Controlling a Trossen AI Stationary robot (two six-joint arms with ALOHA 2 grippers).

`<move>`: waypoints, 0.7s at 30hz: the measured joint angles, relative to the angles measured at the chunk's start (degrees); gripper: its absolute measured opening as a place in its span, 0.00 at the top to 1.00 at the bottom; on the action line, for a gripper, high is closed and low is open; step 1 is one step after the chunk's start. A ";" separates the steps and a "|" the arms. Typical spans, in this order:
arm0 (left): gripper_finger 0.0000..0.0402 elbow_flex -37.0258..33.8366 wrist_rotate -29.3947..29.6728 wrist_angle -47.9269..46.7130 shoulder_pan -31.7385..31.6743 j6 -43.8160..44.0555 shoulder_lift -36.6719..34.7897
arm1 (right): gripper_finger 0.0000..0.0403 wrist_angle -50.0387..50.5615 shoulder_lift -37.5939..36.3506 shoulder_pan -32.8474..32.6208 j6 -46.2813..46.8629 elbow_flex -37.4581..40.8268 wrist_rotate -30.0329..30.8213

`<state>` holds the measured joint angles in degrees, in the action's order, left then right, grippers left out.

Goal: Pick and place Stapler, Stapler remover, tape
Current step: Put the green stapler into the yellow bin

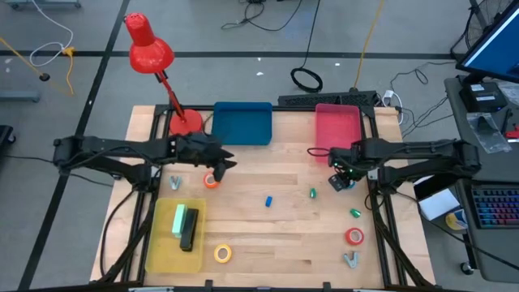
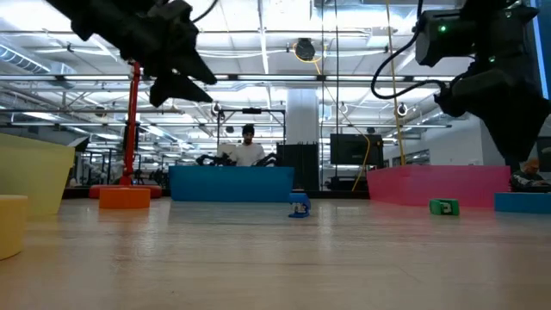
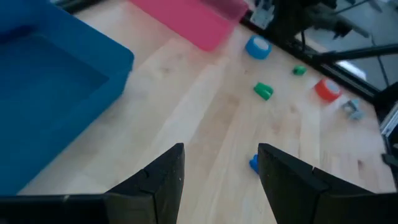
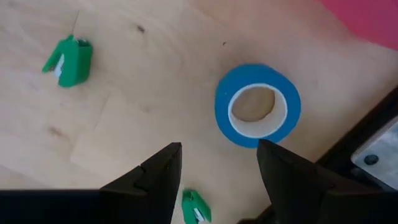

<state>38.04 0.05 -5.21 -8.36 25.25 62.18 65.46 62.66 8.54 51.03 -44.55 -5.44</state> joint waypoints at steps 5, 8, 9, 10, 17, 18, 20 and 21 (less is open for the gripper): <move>0.50 -1.21 0.34 -0.82 -0.48 -0.74 -4.90 | 0.50 -0.98 2.53 0.00 1.42 0.02 2.65; 0.50 -1.22 0.46 -0.83 -0.57 -1.02 -6.57 | 0.50 -1.39 4.00 0.00 2.28 0.02 2.74; 0.50 -1.22 0.47 -1.06 -0.57 -1.15 -6.92 | 0.50 -1.56 4.44 0.00 2.31 0.02 2.73; 0.50 -1.22 0.47 -1.03 -0.57 -1.23 -7.17 | 0.50 -1.79 4.85 0.00 2.40 0.02 2.77; 0.50 -1.22 0.45 -1.70 -0.57 -1.68 -7.57 | 0.50 -2.19 6.01 0.00 3.87 0.02 2.97; 0.50 -1.22 0.41 -1.76 -0.57 -1.68 -7.57 | 0.50 -2.26 6.06 0.00 4.02 0.02 3.03; 0.50 -1.22 0.42 -2.43 -0.57 -1.68 -7.58 | 0.50 -2.26 6.04 0.00 4.03 0.02 3.34; 0.50 -1.22 0.42 -2.64 -0.57 -1.68 -7.56 | 0.50 -2.26 6.04 0.00 4.03 0.02 3.53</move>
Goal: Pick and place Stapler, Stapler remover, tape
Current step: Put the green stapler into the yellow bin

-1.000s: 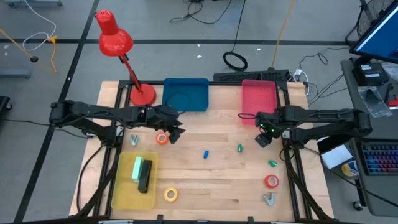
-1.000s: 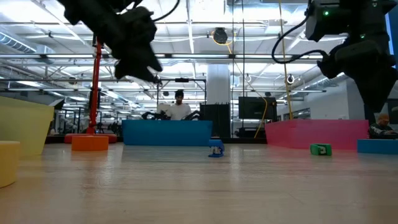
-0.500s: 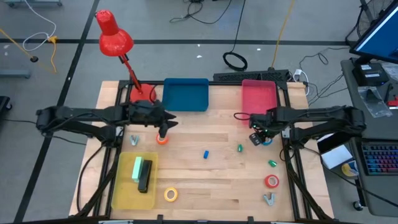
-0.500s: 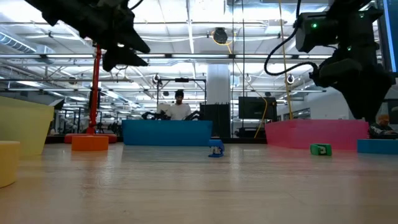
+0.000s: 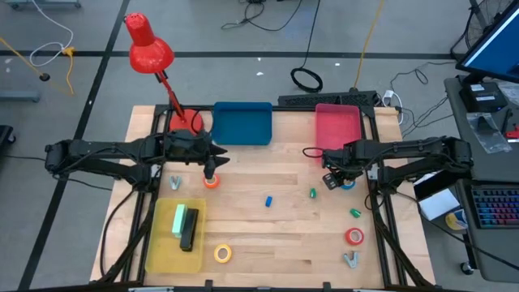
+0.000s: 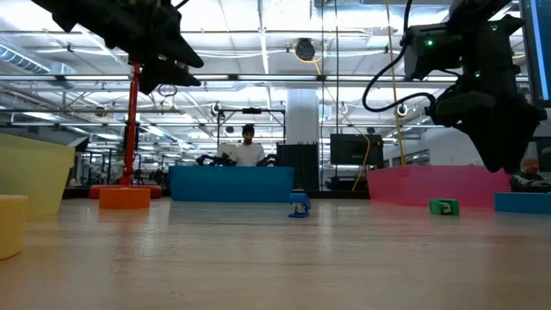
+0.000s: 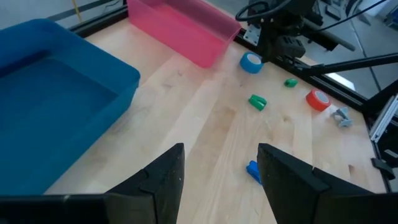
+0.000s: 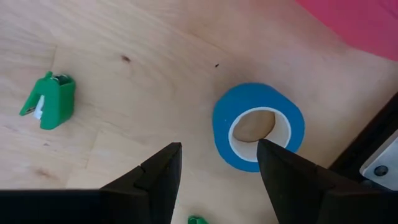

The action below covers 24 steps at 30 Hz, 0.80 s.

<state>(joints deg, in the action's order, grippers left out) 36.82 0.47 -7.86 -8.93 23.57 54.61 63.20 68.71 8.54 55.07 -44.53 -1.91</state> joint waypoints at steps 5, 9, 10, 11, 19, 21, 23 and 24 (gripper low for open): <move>0.50 0.00 -0.02 -0.15 0.00 -0.25 0.00 | 0.50 -0.79 0.00 0.00 -0.03 0.00 0.30; 0.50 0.00 -0.04 -0.17 0.00 -0.46 0.00 | 0.50 -2.57 0.00 0.00 -0.20 0.00 0.28; 0.50 0.00 -0.06 -0.19 0.00 -0.44 0.00 | 0.50 -2.93 0.00 0.00 -0.22 0.00 0.24; 0.50 0.00 -0.07 -0.24 0.00 -0.45 0.00 | 0.50 -3.25 0.00 -0.04 -0.28 0.00 0.18; 0.50 0.00 -0.02 -0.57 0.00 -0.59 0.00 | 0.50 -14.53 -0.02 -4.46 4.46 0.00 -2.82; 0.50 0.00 0.00 -0.55 0.00 -0.59 0.00 | 0.50 -18.93 -0.02 -5.38 6.52 -0.02 -2.72; 0.50 0.00 0.00 -0.53 0.00 -0.61 0.00 | 0.50 -21.89 0.03 -5.73 8.40 -0.02 -2.69; 0.50 0.00 0.00 -0.52 0.00 -0.59 0.00 | 0.50 -22.97 0.36 -5.79 9.13 -0.02 -2.69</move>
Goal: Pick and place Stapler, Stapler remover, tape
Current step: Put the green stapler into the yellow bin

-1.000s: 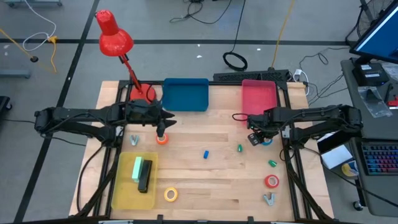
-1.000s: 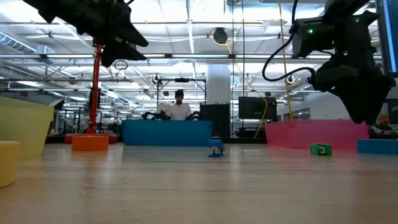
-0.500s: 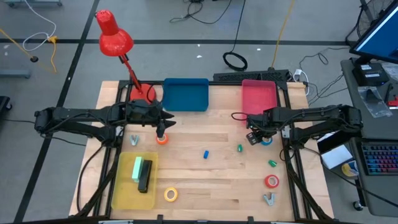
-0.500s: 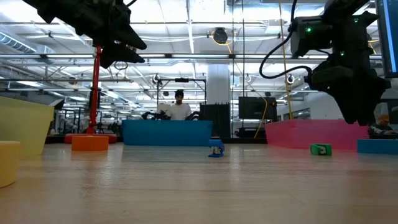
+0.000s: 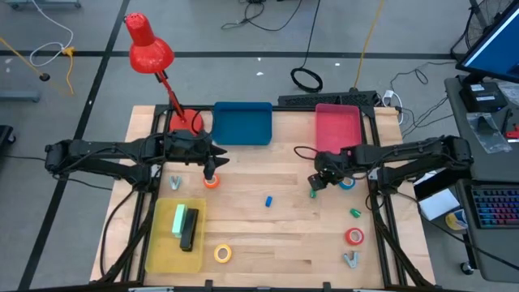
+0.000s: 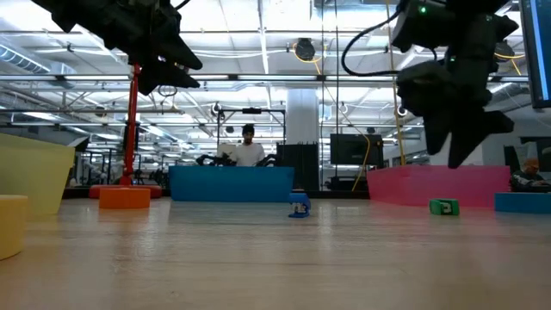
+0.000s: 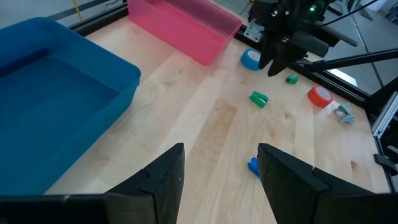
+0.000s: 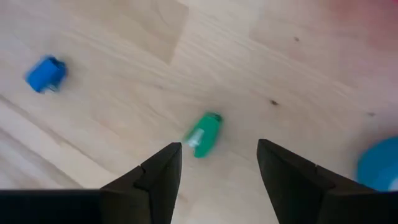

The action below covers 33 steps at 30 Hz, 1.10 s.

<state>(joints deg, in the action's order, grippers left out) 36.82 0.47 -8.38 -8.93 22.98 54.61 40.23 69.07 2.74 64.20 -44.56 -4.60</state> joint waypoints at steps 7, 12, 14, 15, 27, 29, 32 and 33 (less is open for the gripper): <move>0.50 0.00 0.02 0.14 0.02 0.04 0.00 | 0.50 -3.88 4.58 -0.02 2.84 -0.02 -1.01; 0.50 0.02 -0.64 0.59 0.00 0.10 0.00 | 0.50 -8.68 8.87 -0.02 4.46 -0.02 -2.16; 0.50 0.02 -0.91 0.50 0.06 0.02 0.00 | 0.50 -8.08 10.32 -0.02 5.09 -0.02 -3.05; 0.50 0.02 -0.92 0.52 0.07 0.02 0.00 | 0.50 -7.39 10.87 -0.02 5.19 -0.02 -3.06; 0.50 0.02 -1.94 0.48 0.07 -1.31 0.00 | 0.50 -10.36 16.50 -2.89 8.18 -0.04 -3.10; 0.50 0.02 -1.95 0.47 0.07 -1.31 0.00 | 0.50 -10.23 17.51 -3.43 8.23 -0.17 -2.98; 0.50 0.02 -1.95 0.48 0.07 -1.33 0.00 | 0.50 -10.05 18.54 -3.87 8.23 -0.33 -2.73; 0.50 0.02 -1.93 0.49 0.07 -1.31 0.00 | 0.51 -10.08 18.57 -3.91 8.22 -0.30 -2.44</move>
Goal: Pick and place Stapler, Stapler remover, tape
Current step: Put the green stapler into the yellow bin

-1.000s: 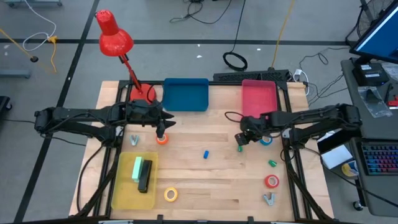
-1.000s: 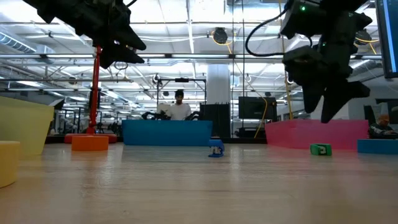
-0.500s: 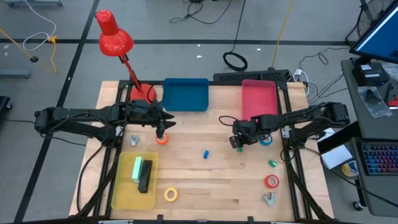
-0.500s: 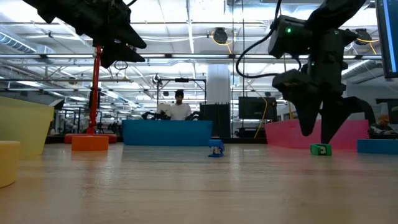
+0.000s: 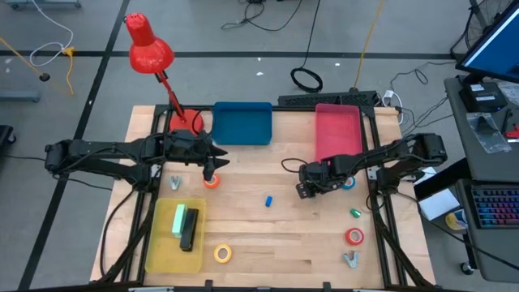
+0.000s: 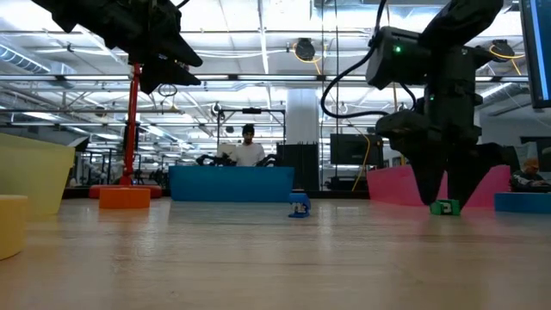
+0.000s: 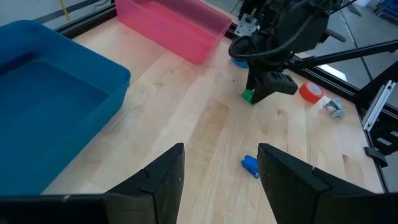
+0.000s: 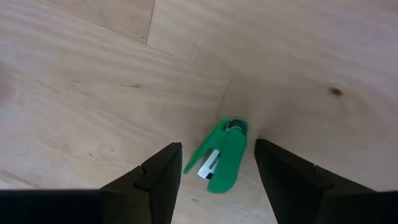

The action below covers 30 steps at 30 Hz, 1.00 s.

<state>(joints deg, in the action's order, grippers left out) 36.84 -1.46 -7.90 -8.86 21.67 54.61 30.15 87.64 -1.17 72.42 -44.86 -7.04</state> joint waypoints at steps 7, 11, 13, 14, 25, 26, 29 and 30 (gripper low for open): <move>0.50 0.00 -0.02 0.02 0.00 0.04 0.00 | 0.63 0.27 0.06 -0.04 -0.77 0.15 1.88; 0.50 0.00 -0.02 0.06 0.00 0.53 0.00 | 0.75 0.66 -0.32 -0.04 -1.77 0.24 2.09; 0.50 0.00 -0.08 0.35 0.00 1.05 0.00 | 0.81 0.70 -1.24 -0.04 -2.93 0.37 2.19; 0.50 0.00 -0.32 0.67 0.00 1.21 0.00 | 0.83 0.64 -1.85 -0.04 -3.50 0.48 2.23; 0.50 0.05 -3.67 11.71 3.41 2.84 2.01 | 0.88 -26.91 -16.24 3.86 -9.83 0.35 2.51; 0.50 0.10 -3.65 13.95 4.08 2.87 2.81 | 0.88 -31.07 -16.77 4.43 -10.62 0.35 2.48; 0.50 0.11 -3.65 18.78 5.82 3.93 5.61 | 0.88 -41.84 -17.16 5.64 -12.69 0.35 1.57; 0.50 0.11 -3.67 20.91 6.27 4.59 6.78 | 0.88 -44.63 -17.11 5.89 -13.18 0.33 0.86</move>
<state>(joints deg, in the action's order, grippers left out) 36.95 -5.13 13.01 -2.60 26.26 61.39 -14.49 70.53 4.72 59.24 -44.53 -6.18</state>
